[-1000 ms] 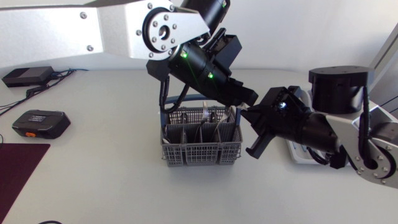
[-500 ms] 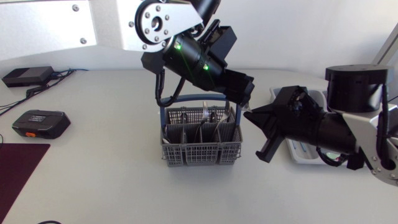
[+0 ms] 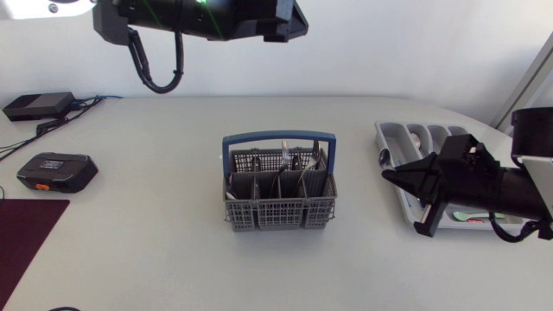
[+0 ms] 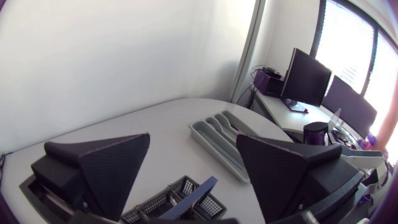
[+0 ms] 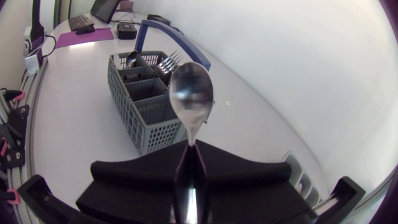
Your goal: Unload the cutlery basket into the drawer organizer.
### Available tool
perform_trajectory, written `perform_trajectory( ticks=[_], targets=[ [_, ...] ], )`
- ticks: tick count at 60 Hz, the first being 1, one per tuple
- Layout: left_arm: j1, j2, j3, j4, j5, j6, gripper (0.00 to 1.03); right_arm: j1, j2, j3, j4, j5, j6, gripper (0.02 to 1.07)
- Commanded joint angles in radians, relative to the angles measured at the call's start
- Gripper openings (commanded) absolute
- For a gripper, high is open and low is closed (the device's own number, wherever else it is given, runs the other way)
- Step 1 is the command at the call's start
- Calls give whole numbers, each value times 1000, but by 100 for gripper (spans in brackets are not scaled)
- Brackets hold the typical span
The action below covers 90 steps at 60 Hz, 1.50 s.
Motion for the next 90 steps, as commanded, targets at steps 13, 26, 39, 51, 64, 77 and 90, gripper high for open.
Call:
perform_trajectory(
  ticks=[13,26,39,51,64,77,90],
  targets=[
    [60,-23,-91,-11,-10,5,99,-290,189,118,-197,-156,-357,10],
    [56,-24,-152,-31,-62,65,99,-422,399,251,-306,-159,-579,10],
    [33,-32,-237,-43,-88,126,99,-545,621,422,-473,-100,-867,10],
    [2,-46,-291,-60,-105,166,99,-623,784,566,-591,-5,-1051,10],
    [-29,-46,-327,-62,-123,188,99,-642,874,593,-547,81,-1143,10],
    [-55,-49,-355,-80,-151,211,99,-642,910,557,-456,150,-1186,10],
    [-78,-49,-381,-83,-168,224,99,-649,956,531,-384,222,-1225,10]
  ],
)
